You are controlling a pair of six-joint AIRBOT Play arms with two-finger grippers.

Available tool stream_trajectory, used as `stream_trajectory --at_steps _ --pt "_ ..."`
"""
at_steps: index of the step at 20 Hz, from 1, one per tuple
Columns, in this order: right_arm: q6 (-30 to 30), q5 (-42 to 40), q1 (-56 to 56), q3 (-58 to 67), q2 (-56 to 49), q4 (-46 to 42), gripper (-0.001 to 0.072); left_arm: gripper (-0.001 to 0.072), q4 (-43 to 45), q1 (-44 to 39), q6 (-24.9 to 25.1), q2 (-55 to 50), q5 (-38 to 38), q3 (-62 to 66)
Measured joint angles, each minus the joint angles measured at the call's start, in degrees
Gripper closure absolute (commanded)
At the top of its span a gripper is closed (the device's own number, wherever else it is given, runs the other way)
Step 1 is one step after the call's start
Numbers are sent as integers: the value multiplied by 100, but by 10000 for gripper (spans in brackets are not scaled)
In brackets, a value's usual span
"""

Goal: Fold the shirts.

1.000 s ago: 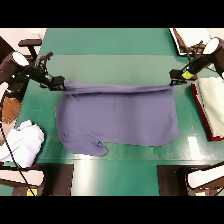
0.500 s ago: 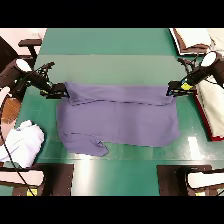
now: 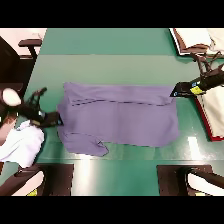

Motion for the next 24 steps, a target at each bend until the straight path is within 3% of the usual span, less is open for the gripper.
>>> stream_trajectory --at_steps 6,7,21,22,23,24 --pt "-4 -168 0 -192 361 28 274 164 -501 0 -348 940 122 -1502" --pt "-4 -170 0 -203 380 28 274 222 -616 0 -369 984 212 -1596" --pt "-4 -125 -2 -225 426 33 277 227 -1038 4 -446 1110 719 -1998" --pt "-4 -122 0 -225 426 35 281 251 -1078 4 -448 1113 772 -2011" --pt "-4 -120 -2 -225 426 33 285 529 -1134 4 -450 1110 872 -2024" --pt "-4 -116 -2 -225 426 31 285 676 -1137 2 -448 1095 942 -2037"
